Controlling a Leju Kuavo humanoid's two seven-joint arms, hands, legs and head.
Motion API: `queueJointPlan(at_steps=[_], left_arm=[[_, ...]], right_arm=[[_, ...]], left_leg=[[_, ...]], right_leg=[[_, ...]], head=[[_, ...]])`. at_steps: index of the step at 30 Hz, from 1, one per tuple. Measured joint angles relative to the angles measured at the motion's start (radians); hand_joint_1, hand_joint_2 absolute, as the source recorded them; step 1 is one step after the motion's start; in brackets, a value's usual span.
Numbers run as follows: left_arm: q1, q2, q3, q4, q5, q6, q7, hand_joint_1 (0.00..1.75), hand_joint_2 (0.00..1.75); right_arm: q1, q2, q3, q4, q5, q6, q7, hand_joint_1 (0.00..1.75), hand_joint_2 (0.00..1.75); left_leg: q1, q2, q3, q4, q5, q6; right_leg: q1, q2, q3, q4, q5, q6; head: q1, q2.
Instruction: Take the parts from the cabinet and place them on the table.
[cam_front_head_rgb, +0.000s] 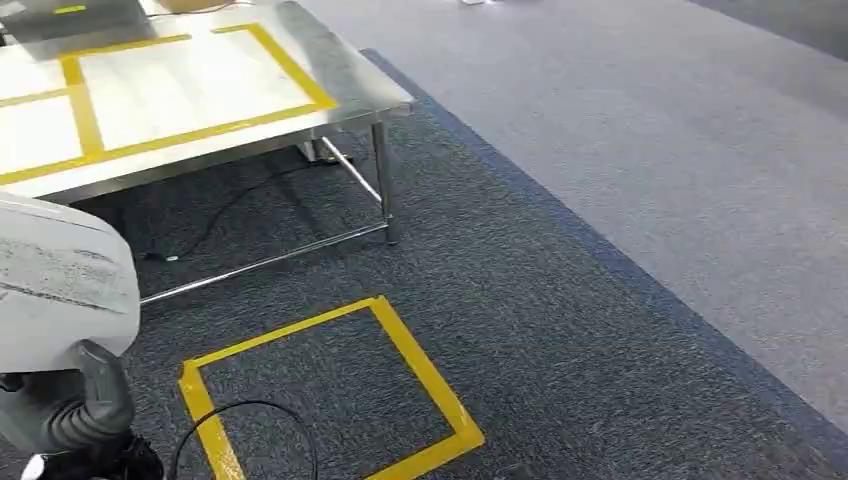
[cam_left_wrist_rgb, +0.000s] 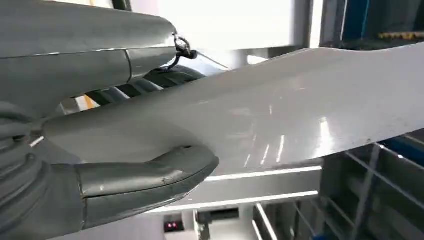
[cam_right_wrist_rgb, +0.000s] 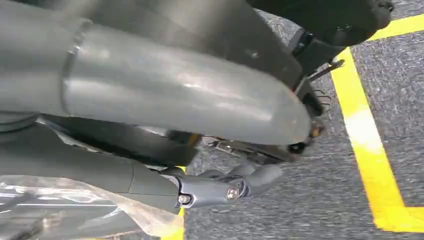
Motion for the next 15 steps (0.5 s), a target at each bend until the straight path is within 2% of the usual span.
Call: queueJointPlan(at_steps=[1,2,3,4,5,6,7,8,9,10,11,12,14,15], left_arm=[[-0.003,-0.001,0.0,0.0,0.0,0.003,0.0,1.75,1.75],[-0.007,-0.002,0.0,0.002,0.003,0.005,0.0,1.75,1.75],[-0.008,-0.002,0.0,0.003,0.004,0.005,0.0,1.75,1.75],[-0.008,-0.002,0.0,0.003,0.005,0.005,0.0,1.75,1.75],[-0.008,-0.002,0.0,0.006,0.007,0.005,0.0,1.75,1.75],[-0.008,-0.002,0.001,0.009,0.009,0.005,0.0,1.75,1.75],[-0.008,-0.002,0.001,0.011,0.011,0.005,0.0,1.75,1.75],[-0.008,-0.002,0.001,0.012,0.013,0.005,-0.001,1.75,1.75],[-0.008,-0.002,0.001,0.012,0.014,0.005,-0.001,1.75,1.75],[-0.008,-0.002,0.001,0.012,0.016,0.006,-0.002,1.75,1.75],[-0.009,-0.002,0.001,0.012,0.017,0.005,-0.002,1.75,1.75],[-0.01,-0.002,0.001,0.012,0.019,0.006,-0.003,1.75,1.75],[-0.008,-0.002,0.002,0.012,0.022,0.01,-0.004,1.75,1.75],[-0.009,-0.002,0.002,0.012,0.022,0.013,-0.004,1.75,1.75]], right_arm=[[-0.005,0.0,0.0,0.0,0.001,0.001,0.0,0.0,0.0],[-0.008,0.0,0.002,0.002,0.003,0.001,-0.001,0.0,0.0],[-0.009,0.0,0.003,0.003,0.004,0.002,-0.001,0.0,0.0],[-0.011,0.0,0.004,0.003,0.004,0.002,-0.002,0.0,0.0],[-0.014,0.0,0.005,0.003,0.004,0.002,-0.002,0.0,0.0],[-0.014,0.0,0.005,0.003,0.004,0.002,-0.002,0.0,0.0],[-0.013,0.0,0.005,0.003,0.004,0.002,-0.002,0.0,0.0],[-0.014,0.0,0.006,0.003,0.004,0.002,-0.002,0.0,0.0],[-0.013,0.0,0.006,0.003,0.005,0.003,-0.002,0.0,0.0],[-0.012,0.0,0.006,0.004,0.005,0.005,-0.002,0.0,0.0],[-0.012,0.0,0.006,0.005,0.005,0.006,-0.003,0.0,0.0],[-0.013,0.0,0.006,0.006,0.005,0.006,-0.007,0.0,0.0],[-0.013,0.0,0.006,0.006,0.004,0.006,-0.011,0.0,0.0],[-0.013,0.002,0.006,0.005,-0.001,0.006,-0.015,0.0,0.0]], left_leg=[[0.003,-0.011,0.001,-0.002,0.001,0.005],[0.004,-0.023,0.0,-0.002,0.001,0.012],[0.004,-0.036,0.0,-0.002,0.0,0.016],[0.004,-0.051,0.001,-0.002,0.0,0.017],[0.003,-0.068,0.002,-0.001,-0.001,0.018],[0.003,-0.084,0.003,-0.001,-0.001,0.018],[0.003,-0.101,0.006,-0.001,-0.002,0.018],[0.003,-0.118,0.009,-0.001,-0.003,0.017],[0.003,-0.133,0.013,-0.001,-0.004,0.015],[0.005,-0.145,0.013,-0.001,-0.006,0.013],[-0.001,-0.156,0.008,0.005,-0.008,0.007],[0.004,-0.167,0.002,0.004,-0.005,0.0],[0.012,-0.186,0.0,-0.001,0.001,-0.016],[0.005,-0.196,0.001,-0.001,0.0,-0.021]], right_leg=[[-0.003,0.062,-0.009,0.024,-0.017,0.003],[-0.005,0.103,-0.037,0.081,-0.046,0.004],[-0.006,0.123,-0.079,0.162,-0.08,0.006],[-0.006,0.131,-0.127,0.25,-0.111,0.007],[-0.006,0.133,-0.168,0.311,-0.118,0.009],[-0.006,0.134,-0.183,0.318,-0.102,0.009],[-0.006,0.135,-0.178,0.283,-0.063,0.006],[-0.007,0.14,-0.152,0.208,-0.008,0.004],[-0.008,0.157,-0.116,0.113,0.048,-0.001],[-0.011,0.201,-0.091,0.041,0.074,-0.006],[-0.016,0.232,-0.08,0.02,0.06,-0.01],[-0.014,0.222,-0.066,0.017,0.056,-0.009],[-0.008,0.207,-0.067,0.015,0.057,-0.017],[-0.016,0.193,-0.061,0.005,0.061,-0.023]], head=[[0.005,0.0],[0.008,0.0],[0.011,0.0],[0.011,0.0],[0.011,0.0],[0.01,0.0],[0.011,0.0],[0.011,0.0],[0.011,0.0],[0.011,0.0],[0.008,0.0],[0.01,0.0],[0.01,0.0],[0.01,0.0]])
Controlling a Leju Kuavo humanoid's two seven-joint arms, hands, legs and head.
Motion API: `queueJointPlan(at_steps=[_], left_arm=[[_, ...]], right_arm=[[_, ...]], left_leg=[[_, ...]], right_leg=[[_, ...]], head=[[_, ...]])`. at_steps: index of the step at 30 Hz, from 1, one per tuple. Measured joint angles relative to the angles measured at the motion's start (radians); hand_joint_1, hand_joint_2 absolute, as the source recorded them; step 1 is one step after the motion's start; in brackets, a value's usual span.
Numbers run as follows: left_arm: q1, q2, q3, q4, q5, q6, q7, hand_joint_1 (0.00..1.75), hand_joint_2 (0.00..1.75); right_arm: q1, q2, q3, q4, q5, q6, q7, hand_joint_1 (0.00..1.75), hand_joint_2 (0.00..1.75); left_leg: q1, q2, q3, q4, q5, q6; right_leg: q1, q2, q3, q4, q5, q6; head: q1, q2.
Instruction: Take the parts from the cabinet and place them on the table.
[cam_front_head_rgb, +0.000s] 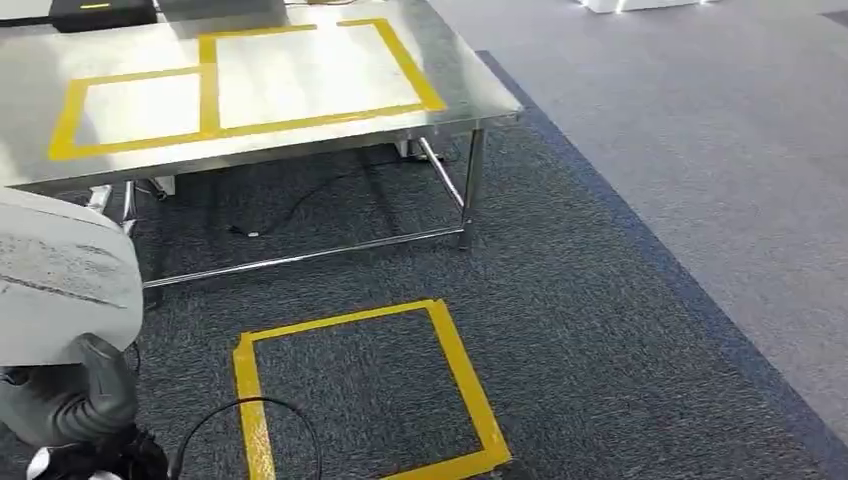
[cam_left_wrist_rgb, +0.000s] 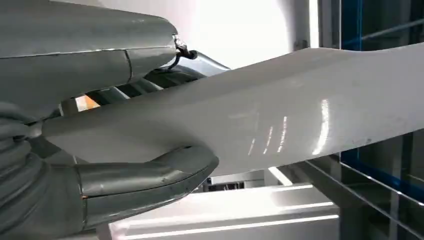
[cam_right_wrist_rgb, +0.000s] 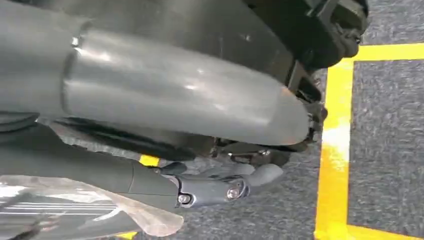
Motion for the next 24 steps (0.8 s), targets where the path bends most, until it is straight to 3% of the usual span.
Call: queueJointPlan(at_steps=[1,2,4,5,6,7,8,10,11,13,15,17,20,21,22,23,24], left_arm=[[0.001,0.0,0.0,0.0,-0.001,0.003,-0.001,1.75,1.75],[-0.003,0.0,0.0,0.0,-0.002,0.005,-0.002,1.75,1.75],[-0.002,0.001,0.0,0.0,-0.004,0.008,-0.003,1.75,1.75],[-0.001,0.001,0.0,0.0,-0.004,0.008,-0.003,1.75,1.75],[0.001,0.002,0.0,0.0,-0.004,0.009,-0.003,1.75,1.75],[0.001,0.003,0.001,0.0,-0.004,0.01,-0.003,1.75,1.75],[0.001,0.004,0.001,0.0,-0.003,0.01,-0.004,1.75,1.75],[0.001,0.005,0.001,0.0,-0.002,0.01,-0.005,1.75,1.75],[0.0,0.005,0.001,0.0,0.0,0.01,-0.005,1.75,1.75],[0.0,0.005,0.001,0.0,0.001,0.007,-0.005,1.75,1.75],[0.0,0.005,0.002,0.0,0.003,0.007,-0.006,1.75,1.75],[-0.003,0.003,0.002,0.0,0.003,0.005,-0.006,1.75,1.75],[-0.002,0.003,0.002,0.0,0.003,-0.001,-0.006,1.75,1.75],[-0.002,0.004,0.003,0.0,0.003,-0.002,-0.006,1.75,1.75],[-0.002,0.004,0.003,0.0,0.003,-0.002,-0.006,1.75,1.75],[-0.002,0.004,0.003,0.0,0.003,-0.002,-0.006,1.75,1.75],[-0.002,0.004,0.003,0.0,0.003,-0.003,-0.006,1.75,1.75]], right_arm=[[-0.001,0.001,0.0,-0.001,-0.006,-0.002,-0.005,0.0,0.0],[0.0,0.001,0.0,0.0,-0.013,-0.003,-0.01,0.0,0.0],[0.004,0.0,-0.002,0.0,-0.025,-0.005,-0.016,0.0,0.0],[0.005,0.0,-0.003,0.0,-0.028,-0.006,-0.019,0.0,0.0],[0.004,0.0,-0.003,0.0,-0.028,-0.006,-0.019,0.0,0.0],[0.004,0.0,-0.003,0.0,-0.028,-0.006,-0.021,0.0,0.0],[0.004,0.0,-0.003,0.0,-0.029,-0.006,-0.022,0.0,0.0],[0.001,0.0,-0.003,0.0,-0.029,-0.006,-0.023,0.0,0.0],[0.0,0.0,-0.003,0.0,-0.029,-0.005,-0.023,0.0,0.0],[-0.002,0.0,-0.003,0.0,-0.031,-0.002,-0.024,0.0,0.0],[-0.003,0.0,-0.003,-0.001,-0.035,0.003,-0.027,0.0,0.0],[-0.006,0.0,-0.004,-0.001,-0.037,0.009,-0.033,0.0,0.0],[-0.01,0.0,-0.004,-0.001,-0.037,0.016,-0.04,0.0,0.0],[-0.009,0.0,-0.004,-0.001,-0.038,0.016,-0.041,0.0,0.0],[-0.009,-0.001,-0.005,-0.001,-0.038,0.017,-0.042,0.0,0.0],[-0.009,-0.001,-0.005,-0.001,-0.039,0.018,-0.044,0.0,0.0],[-0.007,-0.001,-0.006,-0.001,-0.039,0.019,-0.044,0.0,0.0]], left_leg=[[-0.002,0.043,-0.002,0.015,-0.01,-0.004],[-0.002,0.09,-0.023,0.062,-0.042,-0.01],[0.005,0.123,-0.095,0.213,-0.113,-0.022],[0.009,0.128,-0.127,0.274,-0.131,-0.027],[0.012,0.129,-0.138,0.295,-0.127,-0.031],[0.015,0.129,-0.126,0.271,-0.1,-0.033],[0.018,0.13,-0.094,0.205,-0.057,-0.033],[0.019,0.138,-0.007,0.031,0.024,-0.031],[0.012,0.141,0.008,0.013,-0.005,-0.028],[0.01,0.139,0.01,0.002,-0.014,-0.01],[0.011,0.134,0.021,-0.004,-0.021,0.013],[0.014,0.134,0.039,-0.009,-0.024,0.026],[0.008,0.134,0.041,-0.008,-0.035,0.035],[0.006,0.133,0.045,-0.008,-0.039,0.036],[0.005,0.131,0.052,-0.008,-0.045,0.036],[0.004,0.129,0.061,-0.008,-0.051,0.035],[0.004,0.129,0.075,-0.008,-0.06,0.033]], right_leg=[[-0.003,-0.011,0.009,-0.006,0.003,-0.005],[-0.003,-0.022,0.014,-0.009,-0.001,-0.011],[-0.002,-0.044,0.017,-0.009,-0.007,-0.015],[-0.002,-0.052,0.018,-0.008,-0.009,-0.015],[-0.002,-0.059,0.02,-0.008,-0.011,-0.014],[-0.003,-0.063,0.024,-0.008,-0.015,-0.012],[-0.003,-0.067,0.03,-0.008,-0.018,-0.009],[-0.004,-0.071,0.045,-0.008,-0.027,-0.001],[0.003,-0.073,0.036,-0.008,-0.033,0.007],[0.002,-0.074,0.036,-0.011,-0.039,0.021],[-0.001,-0.074,0.056,0.003,-0.025,0.04],[-0.003,-0.066,0.03,0.052,-0.057,0.045],[0.0,-0.06,-0.112,0.267,-0.144,0.047],[0.001,-0.059,-0.146,0.302,-0.143,0.044],[0.003,-0.059,-0.154,0.29,-0.116,0.039],[0.005,-0.059,-0.143,0.24,-0.07,0.035],[0.007,-0.059,-0.113,0.156,-0.01,0.029]], head=[[-0.001,0.0],[-0.012,0.0],[-0.013,0.0],[-0.013,0.0],[-0.013,0.0],[-0.014,0.0],[-0.013,0.0],[-0.013,0.0],[-0.014,0.0],[-0.012,0.0],[-0.012,0.0],[-0.006,0.0],[0.0,0.0],[0.0,0.0],[0.0,0.0],[0.0,0.0],[0.0,0.0]])
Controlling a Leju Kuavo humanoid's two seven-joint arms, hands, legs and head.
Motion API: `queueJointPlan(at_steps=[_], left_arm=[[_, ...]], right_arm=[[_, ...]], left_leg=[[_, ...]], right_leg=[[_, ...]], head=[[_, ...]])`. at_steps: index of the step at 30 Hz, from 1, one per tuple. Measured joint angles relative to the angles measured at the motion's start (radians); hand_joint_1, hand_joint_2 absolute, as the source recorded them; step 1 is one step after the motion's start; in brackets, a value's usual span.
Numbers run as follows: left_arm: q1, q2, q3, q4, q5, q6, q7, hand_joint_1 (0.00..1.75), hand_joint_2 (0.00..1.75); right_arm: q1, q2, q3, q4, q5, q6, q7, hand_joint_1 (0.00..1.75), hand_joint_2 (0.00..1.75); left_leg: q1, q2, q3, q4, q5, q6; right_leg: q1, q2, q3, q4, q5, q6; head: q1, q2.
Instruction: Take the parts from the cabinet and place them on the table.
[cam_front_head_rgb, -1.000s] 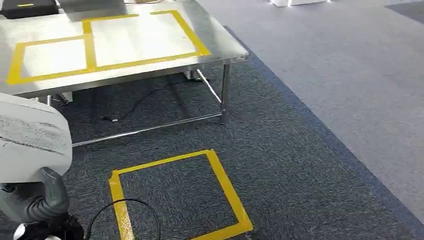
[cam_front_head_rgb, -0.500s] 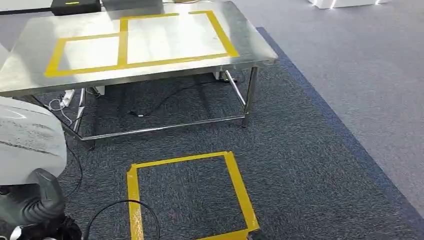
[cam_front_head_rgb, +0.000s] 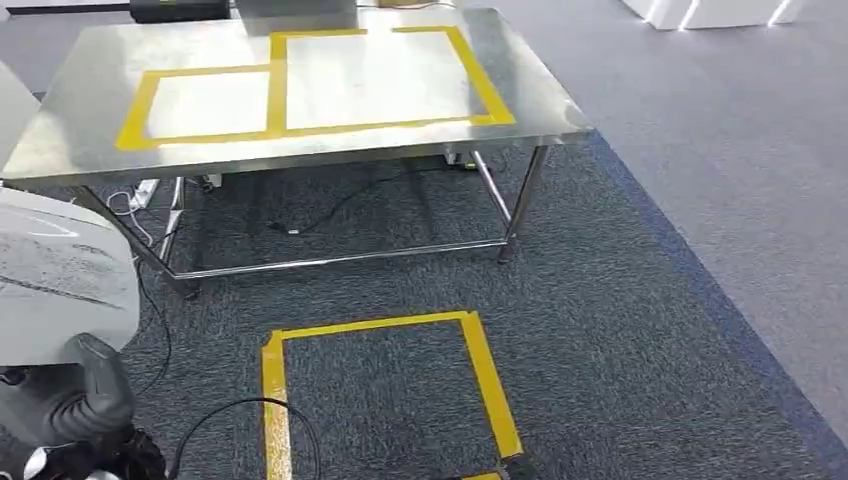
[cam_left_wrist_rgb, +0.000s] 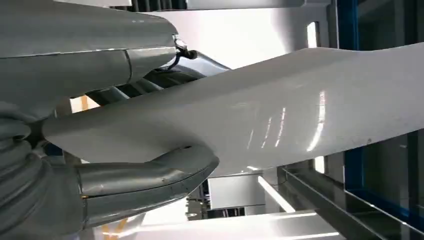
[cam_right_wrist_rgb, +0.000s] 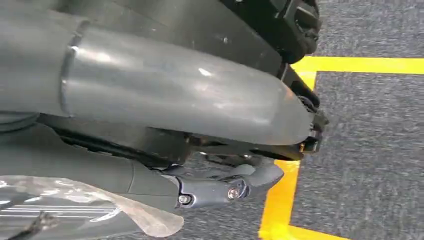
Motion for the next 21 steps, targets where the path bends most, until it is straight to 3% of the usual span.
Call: queueJointPlan(at_steps=[1,2,3,5,6,7,8,9,11,12,13,14,15,16,17,18,19,20,21], left_arm=[[0.0,0.0,0.0,0.0,0.0,-0.002,0.0,1.75,1.75],[0.001,0.0,0.0,0.0,0.0,-0.002,0.0,1.75,1.75],[0.0,0.0,0.0,0.0,0.0,-0.003,0.0,1.75,1.75],[0.001,0.0,0.001,0.0,0.0,-0.003,0.0,1.75,1.75],[-0.001,0.0,0.001,0.0,0.0,-0.003,0.0,1.75,1.75],[-0.001,0.0,0.001,0.0,0.0,-0.003,0.0,1.75,1.75],[-0.003,0.001,0.001,0.0,0.0,-0.003,0.0,1.75,1.75],[-0.004,0.001,0.001,0.0,0.0,-0.003,0.0,1.75,1.75],[0.001,0.002,0.001,0.0,-0.003,-0.003,0.0,1.75,1.75],[0.002,0.002,0.001,0.0,-0.003,-0.003,0.0,1.75,1.75],[0.002,0.003,0.001,0.0,-0.003,-0.003,0.0,1.75,1.75],[0.002,0.003,0.001,0.0,-0.005,-0.003,0.0,1.75,1.75],[0.002,0.003,0.001,0.0,-0.007,-0.003,0.0,1.75,1.75],[0.003,0.003,0.002,0.0,-0.009,-0.003,0.0,1.75,1.75],[0.004,0.003,0.001,0.0,-0.009,-0.003,0.0,1.75,1.75],[0.006,0.005,0.002,0.001,-0.009,-0.003,0.0,1.75,1.75],[0.007,0.005,0.002,0.0,-0.009,-0.005,0.0,1.75,1.75],[0.009,0.005,0.003,0.0,-0.009,-0.008,0.0,1.75,1.75],[0.008,0.005,0.003,0.0,-0.005,-0.01,0.0,1.75,1.75]], right_arm=[[0.003,0.0,0.0,0.0,-0.001,0.001,0.0,0.0,0.0],[0.005,0.0,-0.001,0.0,-0.001,0.002,0.0,0.0,0.0],[0.005,0.0,-0.001,0.002,-0.001,0.003,0.0,0.0,0.0],[0.007,0.0,-0.001,0.0,-0.002,0.003,-0.001,0.0,0.0],[0.008,0.0,-0.001,0.0,-0.002,0.003,-0.001,0.0,0.0],[0.009,0.001,-0.001,0.0,-0.002,0.004,-0.002,0.0,0.0],[0.009,0.001,-0.001,0.0,-0.002,0.004,-0.002,0.0,0.0],[0.008,0.001,-0.001,0.001,-0.002,0.004,-0.002,0.0,0.0],[0.01,0.001,-0.001,0.001,-0.003,0.005,-0.001,0.0,0.0],[0.013,0.001,-0.002,0.001,-0.004,0.005,-0.001,0.0,0.0],[0.014,0.001,-0.002,0.001,-0.004,0.005,-0.001,0.0,0.0],[0.015,0.001,-0.002,0.001,-0.005,0.005,-0.001,0.0,0.0],[0.015,0.001,-0.002,0.001,-0.005,0.005,-0.001,0.0,0.0],[0.016,0.001,-0.002,0.001,-0.005,0.005,-0.003,0.0,0.0],[0.019,0.002,-0.002,0.003,-0.005,0.006,-0.004,0.0,0.0],[0.018,0.001,-0.002,0.005,-0.005,0.007,-0.006,0.0,0.0],[0.018,0.001,-0.003,0.005,-0.005,0.008,-0.006,0.0,0.0],[0.018,0.001,-0.003,0.005,-0.005,0.008,-0.008,0.0,0.0],[0.017,0.001,-0.003,0.005,-0.006,0.009,-0.011,0.0,0.0]], left_leg=[[0.0,0.0,0.014,0.0,-0.01,-0.003],[0.0,0.0,0.018,-0.002,-0.018,-0.007],[-0.001,-0.002,0.021,0.0,-0.021,-0.013],[-0.002,0.0,0.03,0.007,-0.024,-0.028],[-0.003,0.0,0.038,0.007,-0.024,-0.032],[-0.001,0.001,0.027,0.033,-0.024,-0.034],[-0.002,0.002,0.006,0.083,-0.02,-0.04],[0.0,0.002,-0.033,0.151,-0.033,-0.045],[0.004,0.002,-0.118,0.268,-0.095,-0.053],[0.004,0.002,-0.153,0.299,-0.126,-0.056],[0.004,0.002,-0.166,0.29,-0.127,-0.057],[0.004,0.002,-0.164,0.254,-0.106,-0.055],[0.004,0.003,-0.151,0.189,-0.06,-0.052],[0.004,0.004,-0.136,0.115,0.005,-0.047],[0.003,0.011,-0.129,0.049,0.092,-0.039],[-0.005,0.014,-0.133,0.044,0.067,-0.037],[-0.006,0.012,-0.122,0.042,0.054,-0.027],[-0.006,0.008,-0.118,0.031,0.058,-0.021],[-0.006,0.007,-0.11,0.027,0.055,-0.012]], right_leg=[[0.002,0.0,0.034,-0.092,0.056,-0.003],[0.006,0.003,0.047,-0.119,0.054,-0.01],[0.011,0.001,0.044,-0.141,0.008,-0.014],[0.012,0.0,0.062,-0.141,0.031,-0.032],[0.01,0.001,0.07,-0.143,0.027,-0.039],[0.002,0.001,0.091,-0.152,0.025,-0.044],[0.002,-0.002,0.105,-0.153,0.02,-0.049],[0.002,-0.002,0.114,-0.154,0.011,-0.053],[0.002,-0.002,0.13,-0.154,-0.005,-0.053],[0.002,-0.001,0.142,-0.154,-0.016,-0.053],[0.002,0.0,0.154,-0.154,-0.027,-0.052],[0.002,0.001,0.17,-0.154,-0.037,-0.051],[0.002,0.001,0.188,-0.154,-0.051,-0.048],[0.002,0.001,0.204,-0.155,-0.064,-0.044],[0.002,0.0,0.199,-0.159,-0.075,-0.042],[0.008,0.002,0.213,-0.159,-0.087,-0.033],[0.007,-0.004,0.217,-0.169,-0.097,-0.026],[0.008,-0.004,0.245,-0.169,-0.092,-0.019],[0.007,-0.005,0.254,-0.176,-0.086,-0.012]], head=[[0.0,0.0],[-0.001,0.0],[-0.002,0.0],[-0.002,0.0],[0.0,0.0],[-0.001,0.0],[-0.004,0.0],[-0.009,0.0],[-0.008,0.0],[-0.009,0.0],[-0.009,0.0],[-0.009,0.0],[-0.009,0.0],[-0.009,0.0],[-0.011,0.0],[-0.015,0.0],[-0.014,0.0],[-0.016,0.0],[-0.013,0.0]])
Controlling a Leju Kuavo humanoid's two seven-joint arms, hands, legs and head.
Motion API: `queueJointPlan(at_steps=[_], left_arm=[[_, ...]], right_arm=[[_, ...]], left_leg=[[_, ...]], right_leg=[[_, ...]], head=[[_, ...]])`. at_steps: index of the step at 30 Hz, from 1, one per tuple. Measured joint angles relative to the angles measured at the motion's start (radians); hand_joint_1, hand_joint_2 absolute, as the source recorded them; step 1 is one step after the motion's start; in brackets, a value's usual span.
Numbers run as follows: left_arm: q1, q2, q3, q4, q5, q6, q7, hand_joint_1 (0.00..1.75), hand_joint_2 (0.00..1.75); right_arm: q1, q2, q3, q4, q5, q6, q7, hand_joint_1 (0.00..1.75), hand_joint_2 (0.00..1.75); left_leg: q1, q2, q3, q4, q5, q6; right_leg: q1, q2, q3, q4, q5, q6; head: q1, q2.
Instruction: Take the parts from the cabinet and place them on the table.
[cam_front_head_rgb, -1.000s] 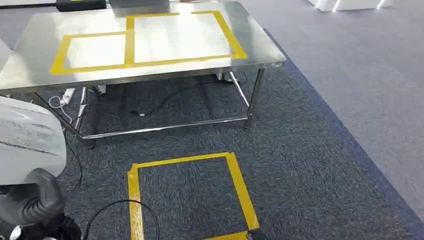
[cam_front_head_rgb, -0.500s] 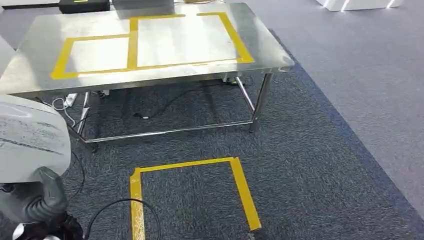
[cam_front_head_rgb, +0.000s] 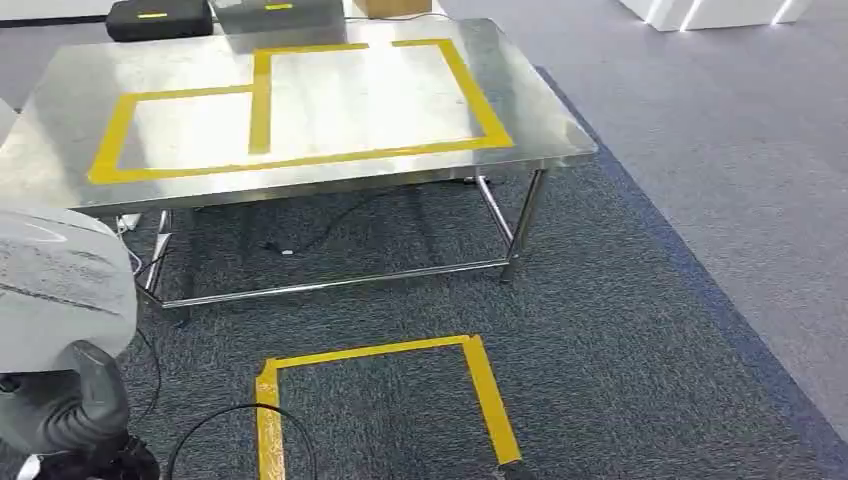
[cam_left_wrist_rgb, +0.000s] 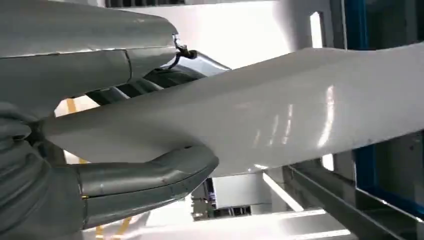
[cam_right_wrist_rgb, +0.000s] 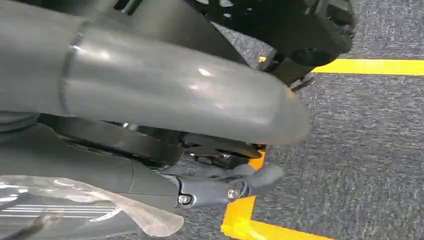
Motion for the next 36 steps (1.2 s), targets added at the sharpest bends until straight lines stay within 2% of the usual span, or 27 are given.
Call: queueJointPlan(at_steps=[2,4,6,7,8,10,11,12,13,14,15,17,18,19,21,22,23,24,25,26,27,28,29,31,32,33,36], left_arm=[[0.001,0.0,0.001,0.0,0.002,-0.006,0.0,1.75,1.75],[-0.003,-0.002,0.001,0.0,0.002,-0.01,0.0,1.75,1.75],[-0.001,-0.002,0.001,0.0,0.002,-0.011,0.0,1.75,1.75],[0.0,-0.002,0.001,0.0,0.001,-0.011,0.0,1.75,1.75],[0.002,-0.003,0.001,0.0,0.0,-0.011,0.0,1.75,1.75],[0.002,-0.003,0.001,0.0,0.0,-0.011,0.0,1.75,1.75],[0.002,-0.003,0.001,0.0,-0.001,-0.011,0.0,1.75,1.75],[0.003,-0.003,0.001,0.001,-0.001,-0.011,0.0,1.75,1.75],[0.003,-0.003,0.002,0.0,-0.002,-0.011,0.0,1.75,1.75],[0.004,-0.004,0.003,0.0,-0.002,-0.01,0.0,1.75,1.75],[0.005,-0.005,0.003,0.0,-0.003,-0.01,0.0,1.75,1.75],[0.004,-0.004,0.003,0.0,-0.004,-0.01,0.0,1.75,1.75],[0.001,-0.004,0.003,-0.002,-0.004,-0.009,0.0,1.75,1.75],[0.0,-0.004,0.003,-0.002,-0.004,-0.009,0.0,1.75,1.75],[0.004,-0.003,0.003,-0.002,-0.004,-0.009,0.0,1.75,1.75],[0.005,-0.003,0.003,-0.002,-0.004,-0.01,0.0,1.75,1.75],[0.005,-0.002,0.003,-0.002,-0.004,-0.009,0.0,1.75,1.75],[0.005,-0.002,0.003,-0.002,-0.004,-0.009,0.0,1.75,1.75],[0.005,-0.002,0.003,-0.002,-0.004,-0.01,0.0,1.75,1.75],[0.005,-0.002,0.003,-0.002,-0.004,-0.009,0.0,1.75,1.75],[0.007,0.0,0.003,-0.001,-0.004,-0.009,0.0,1.75,1.75],[0.007,0.001,0.003,-0.001,-0.004,-0.009,0.0,1.75,1.75],[0.008,0.002,0.003,-0.001,-0.005,-0.01,0.0,1.75,1.75],[0.006,0.001,0.004,-0.003,-0.006,-0.009,0.0,1.75,1.75],[0.007,0.001,0.004,-0.003,-0.006,-0.009,0.0,1.75,1.75],[0.006,0.0,0.003,-0.003,-0.006,-0.01,0.0,1.75,1.75],[0.007,0.0,0.003,-0.003,-0.008,-0.01,0.0,1.75,1.75]], right_arm=[[-0.004,0.0,-0.001,0.0,-0.001,0.002,-0.005,0.0,0.0],[-0.008,0.0,-0.002,0.002,-0.003,0.004,-0.009,0.0,0.0],[-0.006,0.0,-0.004,0.002,-0.004,0.002,-0.01,0.0,0.0],[-0.005,0.0,-0.006,0.002,-0.005,0.002,-0.011,0.0,0.0],[-0.005,0.0,-0.008,0.002,-0.005,0.001,-0.01,0.0,0.0],[-0.004,0.0,-0.009,0.002,-0.005,0.0,-0.01,0.0,0.0],[-0.001,0.0,-0.009,0.002,-0.005,0.0,-0.01,0.0,0.0],[0.002,-0.001,-0.009,0.005,-0.006,0.0,-0.009,0.0,0.0],[0.0,-0.001,-0.009,0.005,-0.005,0.0,-0.009,0.0,0.0],[-0.001,-0.001,-0.01,0.004,-0.006,0.0,-0.008,0.0,0.0],[-0.001,-0.001,-0.01,0.004,-0.007,-0.001,-0.007,0.0,0.0],[0.001,0.0,-0.011,0.004,-0.007,-0.001,-0.006,0.0,0.0],[0.002,0.0,-0.013,0.004,-0.007,-0.001,-0.006,0.0,0.0],[0.002,0.0,-0.013,0.004,-0.007,-0.001,-0.006,0.0,0.0],[0.006,0.0,-0.014,0.004,-0.007,-0.001,-0.006,0.0,0.0],[0.008,0.0,-0.016,0.004,-0.007,-0.001,-0.006,0.0,0.0],[0.009,0.0,-0.017,0.004,-0.007,-0.001,-0.006,0.0,0.0],[0.01,0.0,-0.018,0.004,-0.007,-0.001,-0.005,0.0,0.0],[0.011,0.0,-0.018,0.004,-0.006,-0.002,-0.004,0.0,0.0],[0.012,0.0,-0.019,0.004,-0.005,-0.002,-0.003,0.0,0.0],[0.012,0.0,-0.019,0.004,-0.003,-0.003,-0.002,0.0,0.0],[0.012,0.0,-0.02,0.004,-0.003,-0.002,-0.002,0.0,0.0],[0.01,0.0,-0.021,0.004,-0.003,-0.002,-0.001,0.0,0.0],[0.009,0.0,-0.021,0.004,-0.002,-0.002,-0.001,0.0,0.0],[0.007,0.0,-0.022,0.003,-0.001,-0.001,-0.001,0.0,0.0],[0.005,0.0,-0.022,0.003,-0.002,-0.001,-0.002,0.0,0.0],[0.001,0.0,-0.022,0.004,-0.002,-0.001,-0.004,0.0,0.0]], left_leg=[[0.005,-0.003,0.035,-0.014,-0.006,0.013],[0.005,-0.002,0.05,-0.015,-0.022,0.02],[0.003,-0.003,0.07,-0.015,-0.043,0.022],[0.002,-0.005,0.084,-0.015,-0.054,0.023],[0.001,-0.007,0.103,-0.015,-0.068,0.023],[-0.002,-0.007,0.147,-0.016,-0.098,0.021],[-0.002,-0.007,0.156,-0.018,-0.114,0.02],[-0.004,-0.008,0.176,-0.013,-0.127,0.016],[-0.005,-0.012,0.176,-0.017,-0.137,0.009],[-0.004,-0.011,0.187,-0.026,-0.147,0.002],[-0.004,-0.01,0.203,-0.009,-0.131,-0.003],[-0.006,-0.008,0.205,0.026,-0.133,-0.011],[-0.005,-0.007,0.178,0.073,-0.136,-0.018],[-0.001,-0.006,0.136,0.134,-0.149,-0.024],[0.006,-0.006,0.038,0.241,-0.214,-0.035],[0.008,-0.006,0.008,0.251,-0.24,-0.038],[0.009,-0.006,-0.005,0.233,-0.241,-0.039],[0.01,-0.006,-0.004,0.19,-0.212,-0.039],[0.011,-0.005,0.005,0.122,-0.149,-0.039],[0.011,-0.001,0.016,0.046,-0.061,-0.038],[0.006,0.008,0.007,0.043,-0.016,-0.033],[0.001,0.011,0.01,0.027,-0.044,-0.025],[0.0,0.011,0.019,0.029,-0.031,-0.017],[0.003,0.002,0.032,0.015,-0.025,0.0],[0.007,0.001,0.047,0.005,-0.027,0.007],[0.007,0.004,0.059,0.001,-0.033,0.016],[0.003,0.002,0.07,-0.003,-0.05,0.024]], right_leg=[[-0.001,0.004,-0.013,0.034,-0.008,0.006],[-0.001,0.004,-0.112,0.179,-0.032,0.009],[0.0,0.004,-0.211,0.289,-0.098,0.013],[0.001,0.005,-0.239,0.298,-0.108,0.014],[0.002,0.005,-0.25,0.273,-0.094,0.011],[0.005,0.005,-0.235,0.143,0.007,0.0],[0.007,0.005,-0.23,0.072,0.103,-0.009],[0.012,0.005,-0.236,0.078,0.119,-0.012],[0.014,0.002,-0.226,0.069,0.092,-0.017],[0.016,0.002,-0.207,0.067,0.1,-0.024],[0.016,0.005,-0.207,0.059,0.099,-0.031],[0.005,0.004,-0.159,0.043,0.094,-0.039],[0.003,0.004,-0.146,0.04,0.091,-0.042],[0.001,0.004,-0.137,0.037,0.085,-0.045],[-0.001,0.007,-0.122,0.035,0.068,-0.044],[-0.002,0.008,-0.111,0.035,0.058,-0.043],[-0.003,0.01,-0.099,0.035,0.048,-0.042],[-0.004,0.01,-0.084,0.035,0.036,-0.038],[-0.006,0.01,-0.069,0.035,0.024,-0.033],[-0.007,0.009,-0.067,0.034,0.012,-0.029],[-0.006,0.008,-0.044,0.035,0.002,-0.023],[-0.004,0.01,-0.049,0.031,-0.006,-0.014],[-0.004,0.006,-0.042,0.019,-0.013,-0.006],[-0.004,0.005,-0.021,0.036,0.011,0.009],[-0.005,0.004,-0.048,0.067,0.02,0.024],[-0.005,0.005,-0.074,0.12,0.016,0.023],[-0.004,0.005,-0.214,0.292,-0.067,0.021]], head=[[0.005,0.0],[0.009,0.0],[0.009,0.0],[0.013,0.0],[0.014,0.0],[0.014,0.0],[0.014,0.0],[0.006,0.0],[0.01,0.0],[0.009,0.0],[0.009,0.0],[0.01,0.0],[-0.005,0.0],[-0.004,0.0],[-0.005,0.0],[-0.005,0.0],[-0.005,0.0],[-0.005,0.0],[-0.005,0.0],[-0.005,0.0],[-0.003,0.0],[-0.01,0.0],[-0.007,0.0],[-0.007,0.0],[-0.006,0.0],[-0.005,0.0],[0.003,0.0]])
